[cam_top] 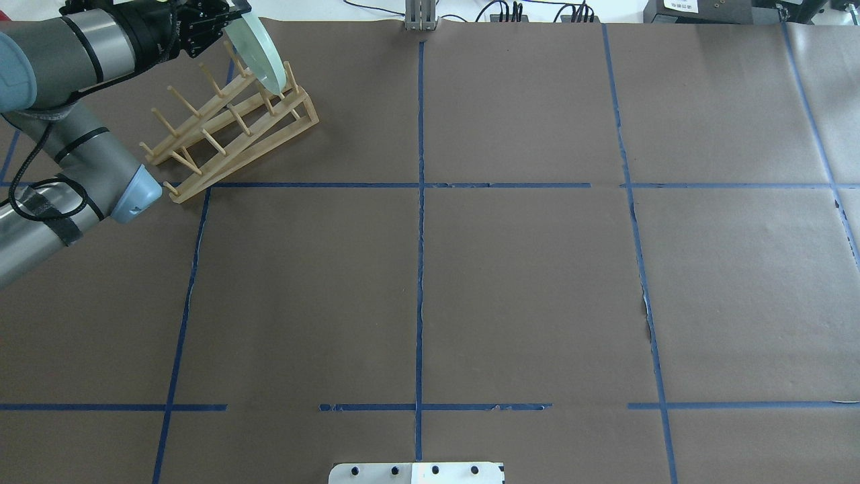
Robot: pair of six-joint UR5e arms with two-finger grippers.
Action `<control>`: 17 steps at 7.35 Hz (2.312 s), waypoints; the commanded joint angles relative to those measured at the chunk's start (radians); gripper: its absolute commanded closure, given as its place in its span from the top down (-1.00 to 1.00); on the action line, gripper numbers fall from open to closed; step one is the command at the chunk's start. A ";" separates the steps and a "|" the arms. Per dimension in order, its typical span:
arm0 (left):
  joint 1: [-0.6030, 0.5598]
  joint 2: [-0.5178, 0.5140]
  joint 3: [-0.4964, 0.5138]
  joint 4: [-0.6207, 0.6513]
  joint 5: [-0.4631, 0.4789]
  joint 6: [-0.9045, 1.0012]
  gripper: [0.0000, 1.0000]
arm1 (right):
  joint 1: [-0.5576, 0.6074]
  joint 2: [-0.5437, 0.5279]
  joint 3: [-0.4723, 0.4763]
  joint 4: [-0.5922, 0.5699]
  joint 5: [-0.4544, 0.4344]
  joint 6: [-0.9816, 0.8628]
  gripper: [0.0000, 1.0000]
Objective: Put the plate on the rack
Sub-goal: 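Lower the upright plate into the rack slots with the left gripper, then open the left gripper and withdraw it from the plate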
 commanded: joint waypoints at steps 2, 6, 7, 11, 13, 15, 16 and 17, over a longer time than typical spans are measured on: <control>0.008 0.000 0.027 0.002 0.003 -0.003 0.33 | -0.001 0.000 0.000 0.000 0.000 -0.001 1.00; 0.005 0.008 0.030 0.009 0.006 0.009 1.00 | 0.000 0.000 0.000 0.000 0.000 0.001 1.00; 0.003 0.009 0.029 0.014 0.004 0.070 1.00 | -0.001 0.000 0.000 0.000 0.000 0.001 1.00; -0.134 0.125 -0.124 0.207 -0.207 0.421 1.00 | 0.000 0.000 0.000 0.000 0.000 0.001 1.00; -0.260 0.245 -0.282 0.381 -0.342 0.677 1.00 | -0.001 0.000 0.000 0.000 0.000 0.001 1.00; -0.319 0.296 -0.391 0.640 -0.346 1.005 1.00 | -0.001 0.000 0.000 0.000 0.000 0.001 1.00; -0.334 0.307 -0.425 0.776 -0.341 1.146 1.00 | -0.001 0.000 0.000 0.000 0.000 0.001 1.00; -0.342 0.346 -0.439 0.838 -0.341 1.267 1.00 | -0.001 0.000 0.000 0.000 0.000 0.001 1.00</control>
